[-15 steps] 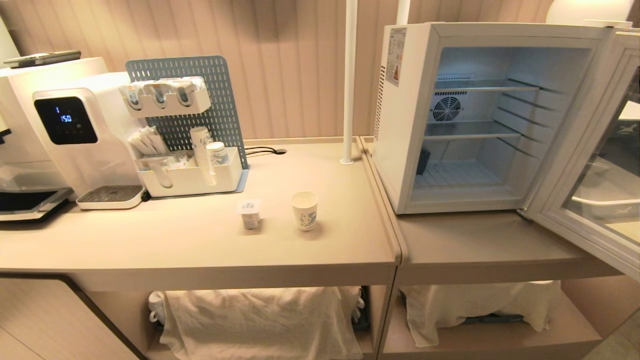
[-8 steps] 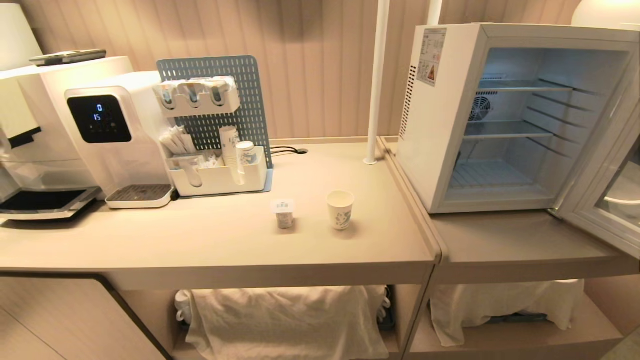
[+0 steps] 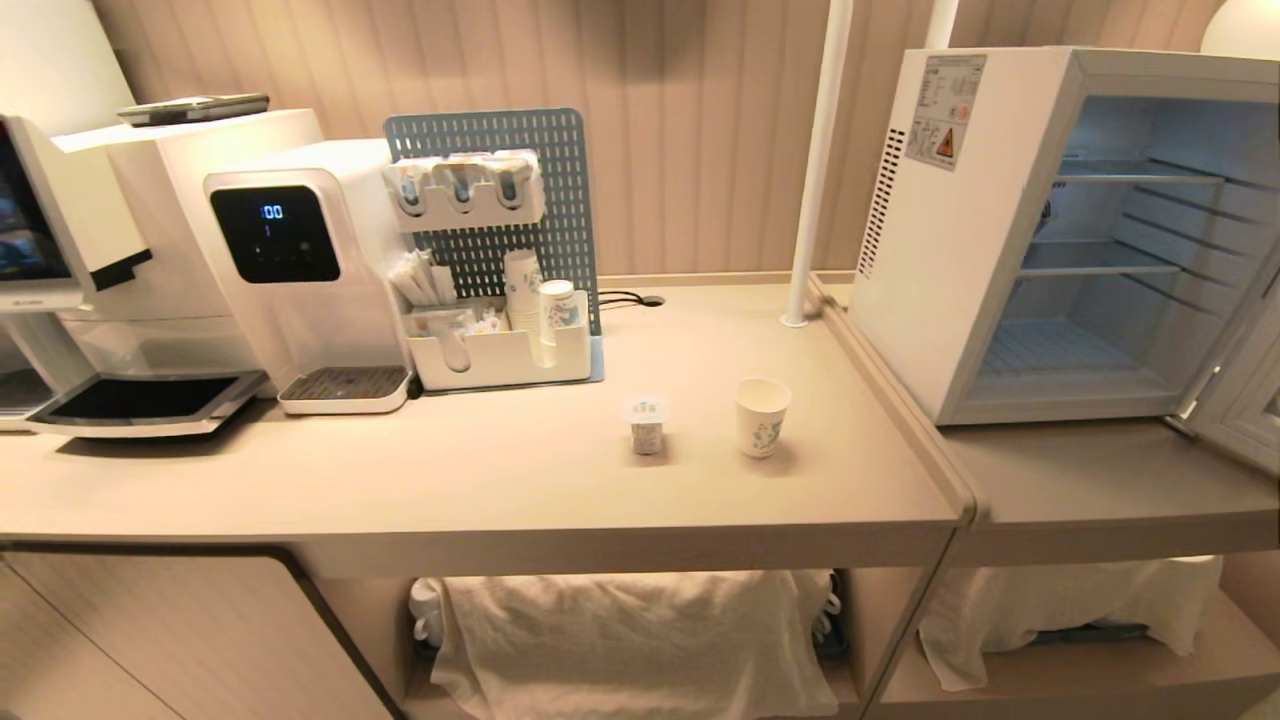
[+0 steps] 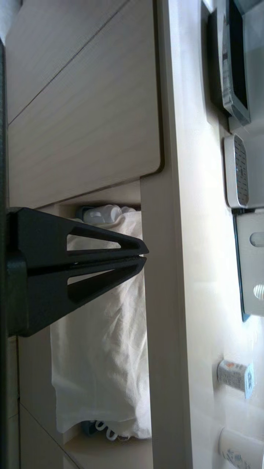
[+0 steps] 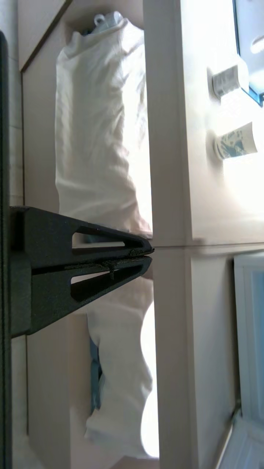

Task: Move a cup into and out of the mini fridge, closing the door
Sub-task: Put the paper cup in the freezer

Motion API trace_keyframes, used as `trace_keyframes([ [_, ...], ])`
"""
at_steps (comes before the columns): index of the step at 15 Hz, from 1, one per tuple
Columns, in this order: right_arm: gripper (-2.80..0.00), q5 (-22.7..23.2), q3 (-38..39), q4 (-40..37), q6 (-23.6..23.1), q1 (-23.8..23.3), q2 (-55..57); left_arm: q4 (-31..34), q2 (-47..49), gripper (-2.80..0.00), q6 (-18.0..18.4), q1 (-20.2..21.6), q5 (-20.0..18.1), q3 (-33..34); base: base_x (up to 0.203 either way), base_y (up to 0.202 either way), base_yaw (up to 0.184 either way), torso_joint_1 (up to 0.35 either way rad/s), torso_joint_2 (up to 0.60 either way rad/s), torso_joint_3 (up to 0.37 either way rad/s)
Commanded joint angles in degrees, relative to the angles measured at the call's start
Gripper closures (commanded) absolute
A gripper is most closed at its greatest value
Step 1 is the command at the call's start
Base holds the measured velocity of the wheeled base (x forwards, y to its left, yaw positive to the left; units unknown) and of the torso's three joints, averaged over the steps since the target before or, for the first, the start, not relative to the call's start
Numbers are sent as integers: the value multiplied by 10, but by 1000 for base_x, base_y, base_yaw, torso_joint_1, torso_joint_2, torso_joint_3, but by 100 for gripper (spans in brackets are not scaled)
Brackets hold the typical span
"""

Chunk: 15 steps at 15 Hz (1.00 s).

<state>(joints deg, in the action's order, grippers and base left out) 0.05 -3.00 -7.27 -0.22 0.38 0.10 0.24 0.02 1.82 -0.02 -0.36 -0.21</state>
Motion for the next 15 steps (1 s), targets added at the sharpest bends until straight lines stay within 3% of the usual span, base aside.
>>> trace_keyframes([
  [1,0,0,0,0,0,0,1,-1,0,0,-1,0,-1,0,0,189,-1,1,2,1],
  [4,0,0,0,0,0,0,1,-1,0,0,0,-1,-1,0,0,109,3,3,2,3],
  [8,0,0,0,0,0,0,1,4,0,0,1,0,0,-1,0,0,0,0,0,0],
  [12,0,0,0,0,0,0,0,-1,0,0,-5,0,-1,0,172,0,1,3,2,4],
  [15,0,-7,-13,17,-7,0,-1,-1,0,0,-8,-1,-1,0,38,0,0,1,1,1],
])
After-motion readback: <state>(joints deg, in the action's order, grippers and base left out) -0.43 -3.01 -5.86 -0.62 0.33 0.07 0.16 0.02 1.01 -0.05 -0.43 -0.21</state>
